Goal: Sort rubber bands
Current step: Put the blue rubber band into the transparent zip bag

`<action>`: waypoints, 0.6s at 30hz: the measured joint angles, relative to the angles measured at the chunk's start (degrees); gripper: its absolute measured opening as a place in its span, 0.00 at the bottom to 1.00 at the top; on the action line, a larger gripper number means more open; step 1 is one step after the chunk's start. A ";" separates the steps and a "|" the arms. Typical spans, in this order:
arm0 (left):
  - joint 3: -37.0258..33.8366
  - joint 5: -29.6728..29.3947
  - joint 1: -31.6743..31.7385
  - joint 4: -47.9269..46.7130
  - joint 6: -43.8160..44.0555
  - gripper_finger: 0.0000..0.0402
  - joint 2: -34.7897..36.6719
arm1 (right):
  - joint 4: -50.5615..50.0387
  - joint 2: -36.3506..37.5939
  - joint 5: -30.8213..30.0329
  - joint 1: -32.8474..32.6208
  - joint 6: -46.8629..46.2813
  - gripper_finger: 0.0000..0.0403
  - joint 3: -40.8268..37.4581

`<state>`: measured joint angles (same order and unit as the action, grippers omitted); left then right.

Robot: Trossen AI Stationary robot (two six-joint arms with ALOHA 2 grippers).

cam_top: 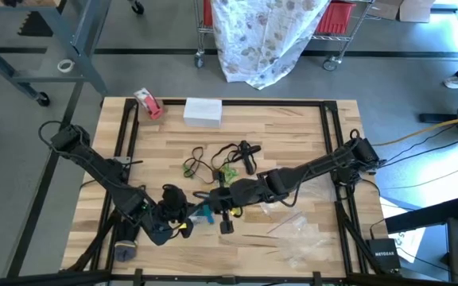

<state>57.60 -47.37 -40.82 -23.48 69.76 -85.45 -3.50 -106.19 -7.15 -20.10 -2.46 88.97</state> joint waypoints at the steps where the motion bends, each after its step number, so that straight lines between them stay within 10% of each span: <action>1: 0.00 0.00 0.00 -0.03 -0.02 0.00 0.00 | 1.07 0.02 0.25 -0.03 -0.01 0.00 0.00; 18: 0.00 0.04 0.00 0.02 -0.09 0.00 0.00 | 5.06 0.55 -4.34 0.72 9.07 0.00 0.02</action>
<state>57.60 -47.33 -40.82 -23.46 69.67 -85.45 1.56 -105.64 -11.49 -19.38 6.61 88.99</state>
